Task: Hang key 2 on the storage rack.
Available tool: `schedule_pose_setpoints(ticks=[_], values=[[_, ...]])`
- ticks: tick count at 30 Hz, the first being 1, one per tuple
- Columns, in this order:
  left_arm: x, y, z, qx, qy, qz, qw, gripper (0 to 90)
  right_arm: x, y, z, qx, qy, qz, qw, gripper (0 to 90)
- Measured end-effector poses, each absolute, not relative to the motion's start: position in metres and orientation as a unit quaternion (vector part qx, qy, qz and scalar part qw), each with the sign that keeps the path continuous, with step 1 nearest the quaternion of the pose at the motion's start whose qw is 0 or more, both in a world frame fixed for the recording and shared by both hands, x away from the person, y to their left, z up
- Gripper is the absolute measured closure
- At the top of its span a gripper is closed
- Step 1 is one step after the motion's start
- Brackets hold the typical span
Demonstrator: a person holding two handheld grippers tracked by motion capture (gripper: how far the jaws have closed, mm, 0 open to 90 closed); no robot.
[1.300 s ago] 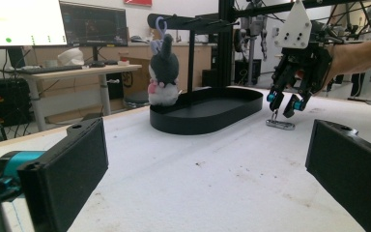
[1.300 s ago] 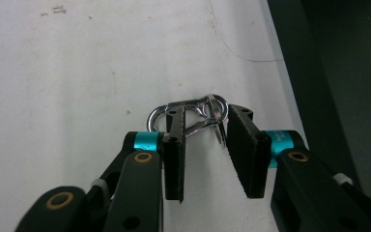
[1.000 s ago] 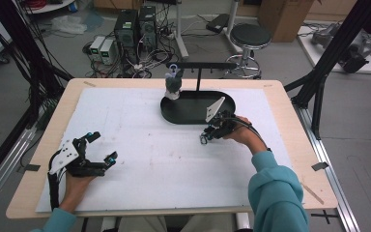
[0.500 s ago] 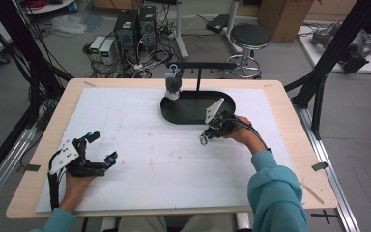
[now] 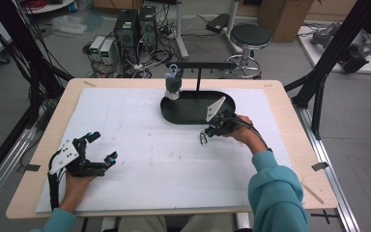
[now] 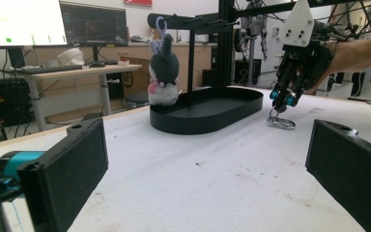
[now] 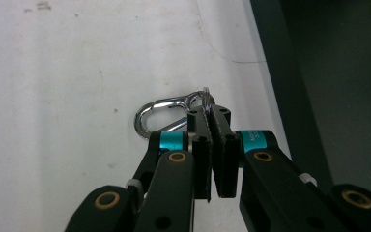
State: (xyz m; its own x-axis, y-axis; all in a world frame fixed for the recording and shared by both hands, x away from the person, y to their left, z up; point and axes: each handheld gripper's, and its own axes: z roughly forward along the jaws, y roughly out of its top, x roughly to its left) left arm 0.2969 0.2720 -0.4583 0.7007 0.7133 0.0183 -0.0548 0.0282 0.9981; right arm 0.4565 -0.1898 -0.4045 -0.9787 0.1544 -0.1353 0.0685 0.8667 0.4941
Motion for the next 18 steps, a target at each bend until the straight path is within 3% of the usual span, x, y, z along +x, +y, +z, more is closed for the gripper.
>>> schedule_pose_setpoints(ticks=[18], values=[[0.297,0.272,-0.458,0.635,0.260,0.287,0.669,1.7,0.456,-0.207,-0.364,0.109,0.927,0.337,0.122,88.6]])
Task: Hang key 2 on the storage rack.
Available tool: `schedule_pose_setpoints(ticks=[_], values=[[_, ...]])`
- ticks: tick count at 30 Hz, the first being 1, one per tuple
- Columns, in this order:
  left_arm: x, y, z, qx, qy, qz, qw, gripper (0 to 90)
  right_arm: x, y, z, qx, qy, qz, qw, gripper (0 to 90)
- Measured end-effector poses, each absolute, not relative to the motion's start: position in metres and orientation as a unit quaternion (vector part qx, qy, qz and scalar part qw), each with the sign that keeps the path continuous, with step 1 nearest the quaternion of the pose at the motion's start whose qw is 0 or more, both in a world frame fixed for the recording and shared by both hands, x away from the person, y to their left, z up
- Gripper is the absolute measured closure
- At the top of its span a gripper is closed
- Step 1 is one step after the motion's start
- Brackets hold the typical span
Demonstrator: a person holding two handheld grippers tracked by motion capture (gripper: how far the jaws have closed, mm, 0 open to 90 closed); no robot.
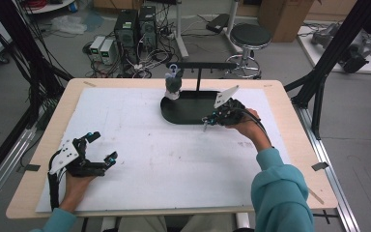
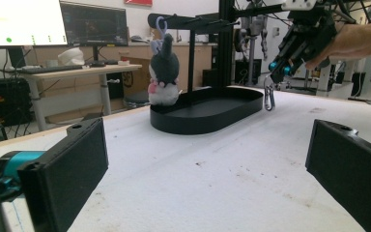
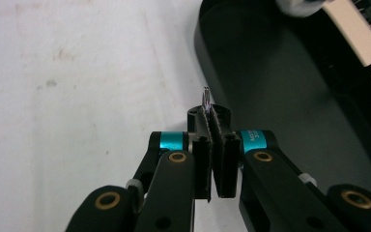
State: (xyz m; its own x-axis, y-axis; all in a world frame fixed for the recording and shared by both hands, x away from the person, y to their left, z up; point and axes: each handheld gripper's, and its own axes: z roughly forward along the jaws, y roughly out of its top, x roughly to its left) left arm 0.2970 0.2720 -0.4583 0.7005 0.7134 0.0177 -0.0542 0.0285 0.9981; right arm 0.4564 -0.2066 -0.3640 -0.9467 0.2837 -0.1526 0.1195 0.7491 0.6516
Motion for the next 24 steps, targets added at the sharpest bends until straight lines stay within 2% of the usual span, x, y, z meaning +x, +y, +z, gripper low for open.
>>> schedule_pose_setpoints(ticks=[24], values=[[0.297,0.272,-0.458,0.637,0.257,0.288,0.667,1.7,0.473,-0.204,-0.301,0.160,0.880,0.411,0.175,88.6]])
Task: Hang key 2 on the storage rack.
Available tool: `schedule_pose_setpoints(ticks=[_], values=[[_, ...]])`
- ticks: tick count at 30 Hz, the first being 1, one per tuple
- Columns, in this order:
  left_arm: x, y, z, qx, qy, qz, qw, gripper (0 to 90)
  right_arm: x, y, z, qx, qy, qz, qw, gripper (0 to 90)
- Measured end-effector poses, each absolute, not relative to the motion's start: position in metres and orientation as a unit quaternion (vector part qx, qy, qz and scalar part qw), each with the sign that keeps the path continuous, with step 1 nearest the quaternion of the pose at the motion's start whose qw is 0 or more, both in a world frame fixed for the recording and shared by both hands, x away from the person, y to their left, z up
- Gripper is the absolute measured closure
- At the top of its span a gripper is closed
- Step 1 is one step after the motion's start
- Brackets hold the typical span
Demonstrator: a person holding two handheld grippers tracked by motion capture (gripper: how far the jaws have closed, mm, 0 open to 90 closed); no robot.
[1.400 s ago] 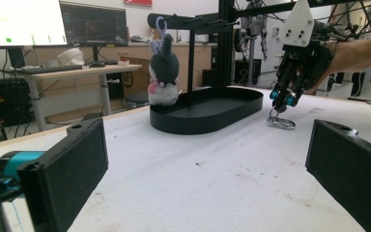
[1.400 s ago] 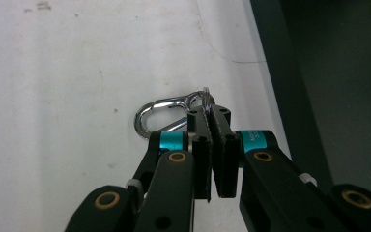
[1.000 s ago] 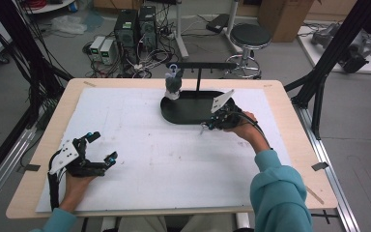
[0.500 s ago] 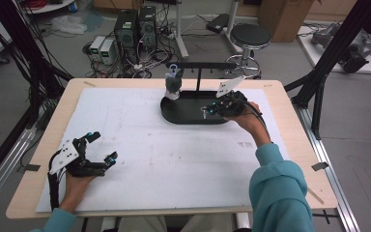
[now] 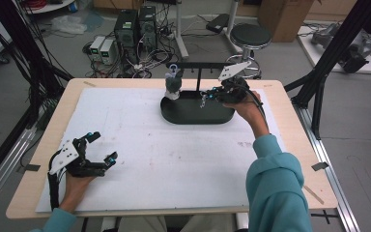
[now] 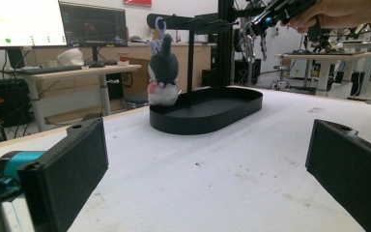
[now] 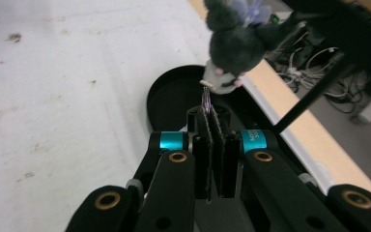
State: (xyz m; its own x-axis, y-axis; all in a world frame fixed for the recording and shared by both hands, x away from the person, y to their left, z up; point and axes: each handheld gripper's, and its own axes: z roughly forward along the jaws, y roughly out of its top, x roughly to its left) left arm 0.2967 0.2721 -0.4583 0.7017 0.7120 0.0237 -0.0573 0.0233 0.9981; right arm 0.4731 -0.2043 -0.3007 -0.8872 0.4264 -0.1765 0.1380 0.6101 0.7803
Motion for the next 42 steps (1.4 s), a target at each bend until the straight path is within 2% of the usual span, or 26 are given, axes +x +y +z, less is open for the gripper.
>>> schedule_pose_setpoints(ticks=[21,42], values=[[0.297,0.272,-0.458,0.636,0.259,0.288,0.668,1.7,0.492,-0.216,-0.283,0.217,0.841,0.448,0.213,88.6],[0.297,0.272,-0.458,0.635,0.259,0.287,0.669,1.7,0.504,-0.218,-0.289,0.271,0.811,0.464,0.233,88.6]])
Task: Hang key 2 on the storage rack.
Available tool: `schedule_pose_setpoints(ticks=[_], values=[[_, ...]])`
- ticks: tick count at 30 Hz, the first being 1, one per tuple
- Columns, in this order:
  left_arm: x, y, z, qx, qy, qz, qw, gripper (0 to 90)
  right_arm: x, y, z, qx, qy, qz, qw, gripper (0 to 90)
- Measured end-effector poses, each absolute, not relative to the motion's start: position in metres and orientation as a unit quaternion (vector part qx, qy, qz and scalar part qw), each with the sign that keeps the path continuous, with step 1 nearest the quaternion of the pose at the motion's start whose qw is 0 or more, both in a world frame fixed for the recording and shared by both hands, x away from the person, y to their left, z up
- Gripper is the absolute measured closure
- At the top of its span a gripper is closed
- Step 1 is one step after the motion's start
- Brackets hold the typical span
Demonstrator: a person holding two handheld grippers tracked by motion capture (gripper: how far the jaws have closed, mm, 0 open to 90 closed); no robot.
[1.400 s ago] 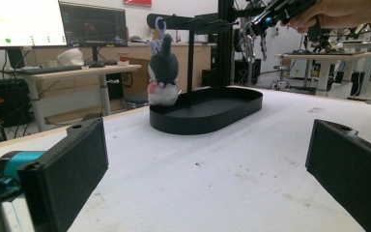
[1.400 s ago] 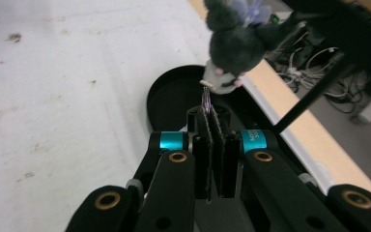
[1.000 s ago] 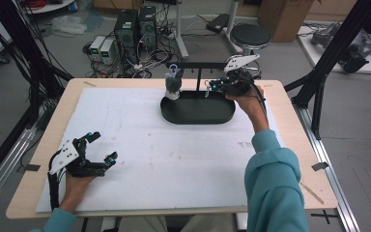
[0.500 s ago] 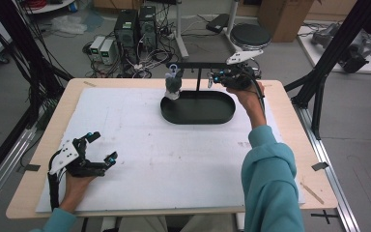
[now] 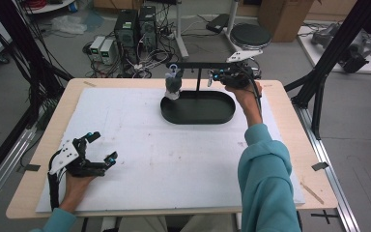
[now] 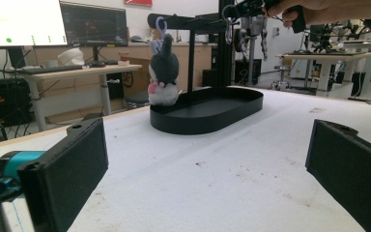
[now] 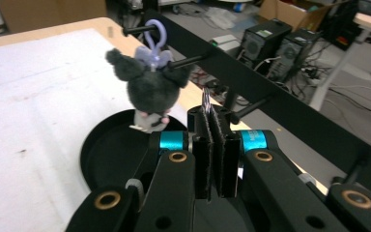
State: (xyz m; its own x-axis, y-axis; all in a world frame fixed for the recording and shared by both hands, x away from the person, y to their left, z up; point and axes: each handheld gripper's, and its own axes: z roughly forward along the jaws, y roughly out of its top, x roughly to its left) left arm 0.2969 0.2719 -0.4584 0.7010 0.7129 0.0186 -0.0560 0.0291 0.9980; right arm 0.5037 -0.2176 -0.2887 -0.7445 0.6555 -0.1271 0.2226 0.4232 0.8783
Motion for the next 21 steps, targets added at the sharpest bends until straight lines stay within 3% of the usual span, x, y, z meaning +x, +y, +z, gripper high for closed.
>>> schedule_pose_setpoints(ticks=[21], values=[[0.297,0.272,-0.458,0.637,0.258,0.288,0.667,1.7,0.517,-0.221,-0.300,0.293,0.798,0.471,0.236,88.6]])
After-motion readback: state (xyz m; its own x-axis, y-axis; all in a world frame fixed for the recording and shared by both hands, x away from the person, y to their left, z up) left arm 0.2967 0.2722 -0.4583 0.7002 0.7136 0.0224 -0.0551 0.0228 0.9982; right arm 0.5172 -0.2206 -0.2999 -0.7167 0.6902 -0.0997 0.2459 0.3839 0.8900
